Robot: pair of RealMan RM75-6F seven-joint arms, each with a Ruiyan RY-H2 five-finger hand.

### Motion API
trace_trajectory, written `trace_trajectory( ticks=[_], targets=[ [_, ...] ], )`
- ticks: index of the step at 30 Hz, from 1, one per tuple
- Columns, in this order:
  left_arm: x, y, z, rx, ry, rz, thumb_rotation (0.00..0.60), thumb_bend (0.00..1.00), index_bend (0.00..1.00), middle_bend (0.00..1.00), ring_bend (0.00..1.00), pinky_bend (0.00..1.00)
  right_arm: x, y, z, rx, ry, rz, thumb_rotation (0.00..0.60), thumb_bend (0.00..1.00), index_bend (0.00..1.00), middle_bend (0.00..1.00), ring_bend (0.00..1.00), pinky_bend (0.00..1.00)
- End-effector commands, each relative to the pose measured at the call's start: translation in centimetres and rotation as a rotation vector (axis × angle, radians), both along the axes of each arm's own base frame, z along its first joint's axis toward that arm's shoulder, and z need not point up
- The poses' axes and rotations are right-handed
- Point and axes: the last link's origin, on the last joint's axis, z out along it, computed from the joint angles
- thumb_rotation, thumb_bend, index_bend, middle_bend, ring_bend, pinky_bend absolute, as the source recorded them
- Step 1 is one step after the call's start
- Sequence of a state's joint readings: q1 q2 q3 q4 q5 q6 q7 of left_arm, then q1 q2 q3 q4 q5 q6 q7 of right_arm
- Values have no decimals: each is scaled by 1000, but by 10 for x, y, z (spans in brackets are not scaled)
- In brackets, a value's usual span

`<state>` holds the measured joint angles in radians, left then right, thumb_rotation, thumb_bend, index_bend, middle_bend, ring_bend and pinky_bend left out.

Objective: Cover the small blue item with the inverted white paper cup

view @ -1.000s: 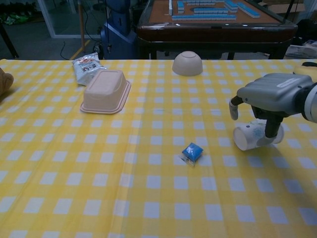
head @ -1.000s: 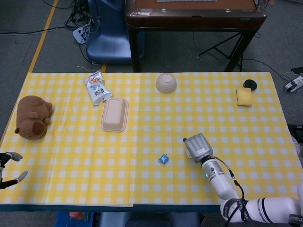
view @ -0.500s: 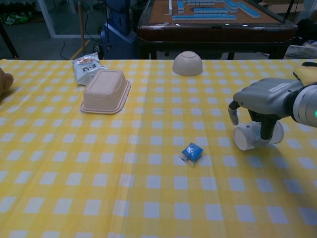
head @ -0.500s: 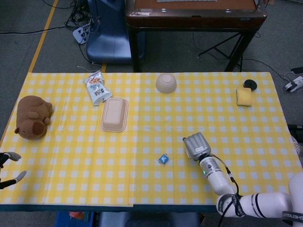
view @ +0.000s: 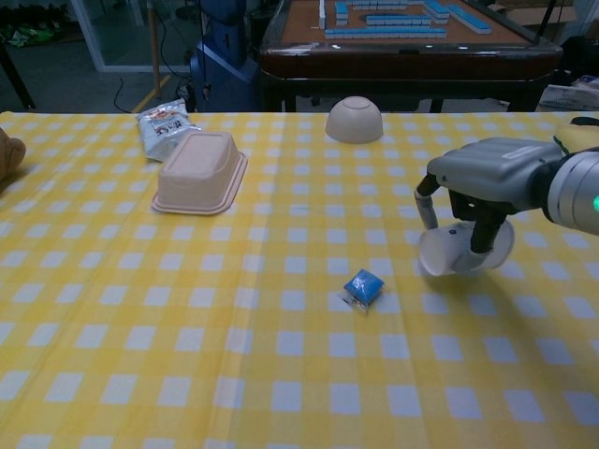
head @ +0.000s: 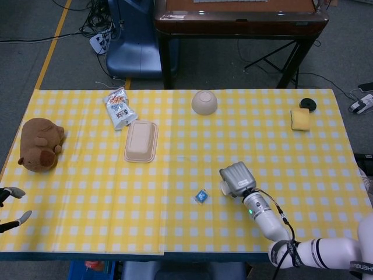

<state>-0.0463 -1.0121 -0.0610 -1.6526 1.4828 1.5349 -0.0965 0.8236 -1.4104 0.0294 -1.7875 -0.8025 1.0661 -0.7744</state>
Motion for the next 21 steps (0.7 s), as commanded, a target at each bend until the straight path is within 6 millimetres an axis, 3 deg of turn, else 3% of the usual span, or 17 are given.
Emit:
trace_trajectory(
  ticks=[1, 10, 21],
  targets=[
    [0, 0, 0, -2, 1, 0, 600, 171, 529, 479, 380, 512, -3, 3, 13, -1, -228, 38, 600, 123, 553, 1000, 1000, 1000],
    [1, 0, -2, -4, 6, 1, 600, 171, 529, 479, 380, 512, -5, 17, 22, 29, -563, 85, 600, 123, 567, 1000, 1000, 1000],
    [1, 0, -2, -2, 7, -6, 600, 171, 529, 479, 379, 512, -32, 21, -9, 151, -965, -34, 600, 123, 567, 1000, 1000, 1000]
  ],
)
